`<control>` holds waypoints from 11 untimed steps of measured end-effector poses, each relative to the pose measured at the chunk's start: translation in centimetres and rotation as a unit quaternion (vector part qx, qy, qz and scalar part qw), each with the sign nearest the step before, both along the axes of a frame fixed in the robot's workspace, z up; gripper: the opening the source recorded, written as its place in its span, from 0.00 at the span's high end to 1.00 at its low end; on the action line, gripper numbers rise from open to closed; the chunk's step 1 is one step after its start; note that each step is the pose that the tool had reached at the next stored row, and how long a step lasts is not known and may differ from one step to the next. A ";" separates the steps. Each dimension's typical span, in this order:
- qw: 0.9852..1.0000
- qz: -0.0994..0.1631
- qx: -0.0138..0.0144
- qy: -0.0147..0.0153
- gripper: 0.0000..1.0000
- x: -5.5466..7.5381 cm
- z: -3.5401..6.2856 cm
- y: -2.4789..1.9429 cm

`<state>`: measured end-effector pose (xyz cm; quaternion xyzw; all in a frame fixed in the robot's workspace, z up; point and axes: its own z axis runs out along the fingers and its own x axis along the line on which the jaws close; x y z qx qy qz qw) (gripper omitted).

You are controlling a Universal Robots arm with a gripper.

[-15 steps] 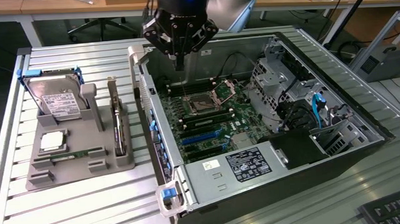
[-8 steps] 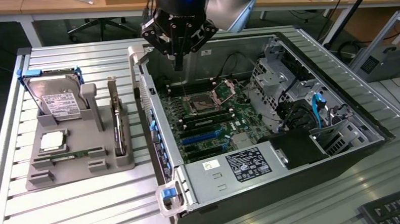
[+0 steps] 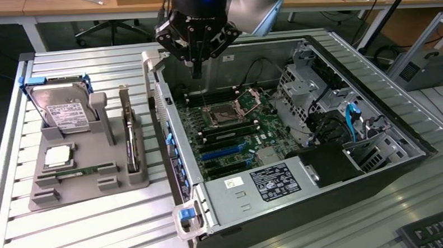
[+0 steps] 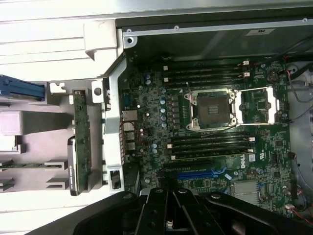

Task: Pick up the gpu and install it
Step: 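Reach for the gpu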

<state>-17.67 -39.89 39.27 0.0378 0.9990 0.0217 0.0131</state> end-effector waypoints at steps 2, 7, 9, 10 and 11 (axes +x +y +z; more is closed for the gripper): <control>1.000 0.000 0.000 0.000 0.89 0.0 0.00 0.00; 1.000 0.000 0.000 0.000 0.89 -0.4 -0.01 0.00; 1.000 0.000 0.000 0.000 0.89 -0.7 -0.02 0.00; 1.000 0.000 0.000 0.000 0.89 -0.8 -0.03 0.00; 1.000 0.000 0.000 0.000 0.89 -0.9 -0.03 0.00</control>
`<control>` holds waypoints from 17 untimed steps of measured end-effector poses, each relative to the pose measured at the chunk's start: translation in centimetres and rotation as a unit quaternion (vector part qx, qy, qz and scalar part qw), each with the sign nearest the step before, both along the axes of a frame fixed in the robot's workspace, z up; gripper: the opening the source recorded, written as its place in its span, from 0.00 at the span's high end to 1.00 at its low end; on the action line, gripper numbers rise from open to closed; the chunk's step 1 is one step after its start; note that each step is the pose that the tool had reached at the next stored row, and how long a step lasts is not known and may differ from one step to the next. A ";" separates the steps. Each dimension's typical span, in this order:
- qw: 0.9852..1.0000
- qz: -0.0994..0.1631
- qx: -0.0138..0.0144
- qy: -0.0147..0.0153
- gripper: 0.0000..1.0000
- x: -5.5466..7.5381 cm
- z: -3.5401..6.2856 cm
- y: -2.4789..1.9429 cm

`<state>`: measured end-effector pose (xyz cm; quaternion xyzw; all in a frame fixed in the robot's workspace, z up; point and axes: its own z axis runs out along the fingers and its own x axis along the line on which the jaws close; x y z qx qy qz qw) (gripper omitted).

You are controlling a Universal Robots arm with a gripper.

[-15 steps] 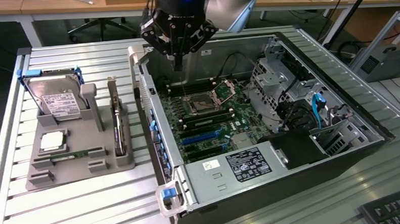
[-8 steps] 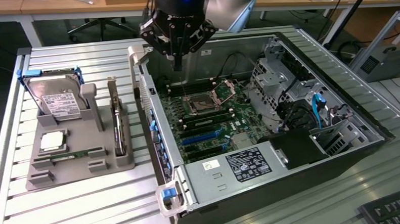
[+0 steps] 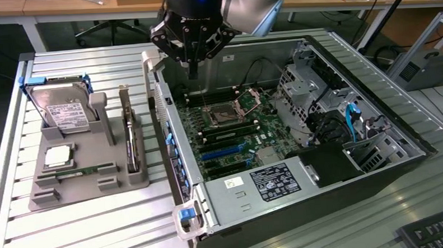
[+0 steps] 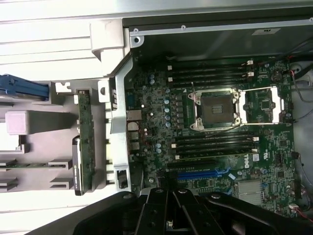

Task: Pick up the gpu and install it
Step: 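Reach for the gpu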

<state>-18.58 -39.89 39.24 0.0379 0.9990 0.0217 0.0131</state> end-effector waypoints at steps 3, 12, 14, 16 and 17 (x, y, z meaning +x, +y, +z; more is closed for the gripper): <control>1.000 0.000 0.000 0.000 0.89 -0.4 -0.01 0.00; 1.000 0.000 0.000 0.000 0.89 -1.5 -0.04 0.00; 1.000 0.000 0.000 0.000 0.89 -1.6 -0.03 0.00; 1.000 0.000 0.000 0.000 0.89 -1.8 -0.03 0.00; 1.000 0.000 0.000 0.000 0.89 -2.0 -0.04 0.00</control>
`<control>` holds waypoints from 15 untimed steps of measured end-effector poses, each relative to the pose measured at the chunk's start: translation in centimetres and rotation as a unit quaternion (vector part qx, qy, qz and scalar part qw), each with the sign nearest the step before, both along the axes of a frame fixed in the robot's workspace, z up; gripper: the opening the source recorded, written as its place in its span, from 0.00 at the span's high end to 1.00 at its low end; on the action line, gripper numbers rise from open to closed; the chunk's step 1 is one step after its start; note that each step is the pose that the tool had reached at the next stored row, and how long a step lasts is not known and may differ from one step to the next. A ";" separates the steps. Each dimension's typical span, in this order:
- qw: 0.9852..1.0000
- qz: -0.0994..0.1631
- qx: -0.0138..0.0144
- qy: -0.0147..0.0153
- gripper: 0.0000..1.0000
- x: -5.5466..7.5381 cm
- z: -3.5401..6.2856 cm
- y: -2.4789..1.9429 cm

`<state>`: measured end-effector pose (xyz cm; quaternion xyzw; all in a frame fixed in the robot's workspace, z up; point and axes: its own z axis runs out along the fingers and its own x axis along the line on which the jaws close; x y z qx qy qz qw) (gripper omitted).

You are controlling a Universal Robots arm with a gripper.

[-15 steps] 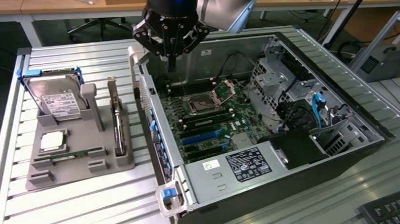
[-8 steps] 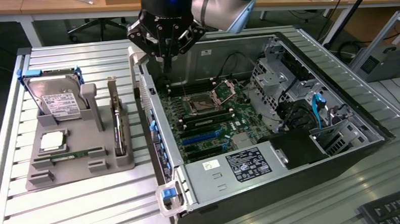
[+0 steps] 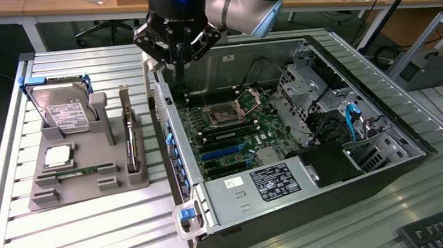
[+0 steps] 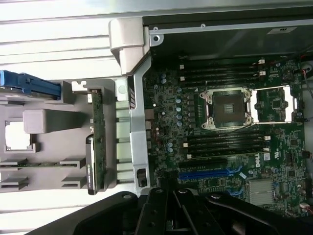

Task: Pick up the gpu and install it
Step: 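Reach for the gpu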

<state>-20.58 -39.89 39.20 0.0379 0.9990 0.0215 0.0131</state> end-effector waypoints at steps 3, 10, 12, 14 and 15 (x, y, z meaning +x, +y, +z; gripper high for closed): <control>1.000 0.000 0.000 0.000 0.89 -0.7 -0.01 0.00; 1.000 0.000 0.000 0.000 0.89 -1.5 -0.02 0.00; 1.000 0.000 0.000 0.000 0.89 -1.7 -0.03 0.00; 1.000 0.000 0.000 0.000 0.89 -1.9 -0.04 0.00; 1.000 0.000 0.000 0.000 0.89 -2.0 -0.04 0.00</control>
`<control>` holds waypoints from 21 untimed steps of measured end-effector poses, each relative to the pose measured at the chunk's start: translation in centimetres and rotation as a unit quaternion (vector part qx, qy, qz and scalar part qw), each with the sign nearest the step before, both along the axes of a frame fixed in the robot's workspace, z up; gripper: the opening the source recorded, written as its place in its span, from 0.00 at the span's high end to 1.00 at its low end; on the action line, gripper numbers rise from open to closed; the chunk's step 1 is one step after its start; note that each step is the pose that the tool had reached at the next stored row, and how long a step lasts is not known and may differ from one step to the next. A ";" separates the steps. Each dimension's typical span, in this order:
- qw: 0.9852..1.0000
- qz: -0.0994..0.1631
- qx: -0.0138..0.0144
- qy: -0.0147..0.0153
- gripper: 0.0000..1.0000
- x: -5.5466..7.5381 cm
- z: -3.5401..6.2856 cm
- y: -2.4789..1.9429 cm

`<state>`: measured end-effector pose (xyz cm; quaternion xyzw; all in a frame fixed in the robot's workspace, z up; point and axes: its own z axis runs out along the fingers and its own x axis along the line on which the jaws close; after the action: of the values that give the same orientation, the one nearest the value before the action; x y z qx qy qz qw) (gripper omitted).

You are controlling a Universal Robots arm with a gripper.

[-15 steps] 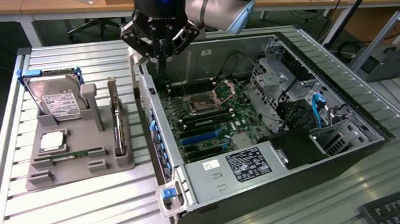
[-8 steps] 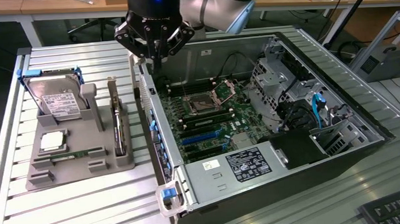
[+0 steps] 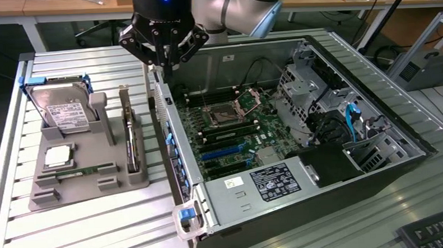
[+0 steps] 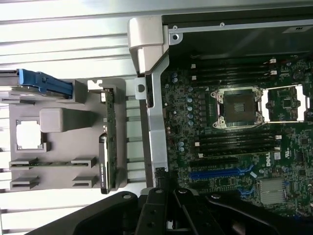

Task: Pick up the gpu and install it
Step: 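Reach for the gpu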

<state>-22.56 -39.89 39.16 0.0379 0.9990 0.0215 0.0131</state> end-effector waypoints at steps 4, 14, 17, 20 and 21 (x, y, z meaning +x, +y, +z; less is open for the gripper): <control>1.000 0.000 0.000 0.000 0.89 -0.3 -0.01 0.00; 1.000 0.000 -0.002 0.000 0.89 -1.1 -0.03 0.00; 1.000 0.000 -0.002 0.000 0.89 -1.2 -0.04 0.00; 1.000 0.000 -0.002 0.000 0.89 -1.5 -0.05 0.00; 1.000 0.000 -0.002 0.000 0.89 -1.6 -0.05 0.00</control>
<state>-24.13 -39.89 39.11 0.0378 0.9990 0.0194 0.0132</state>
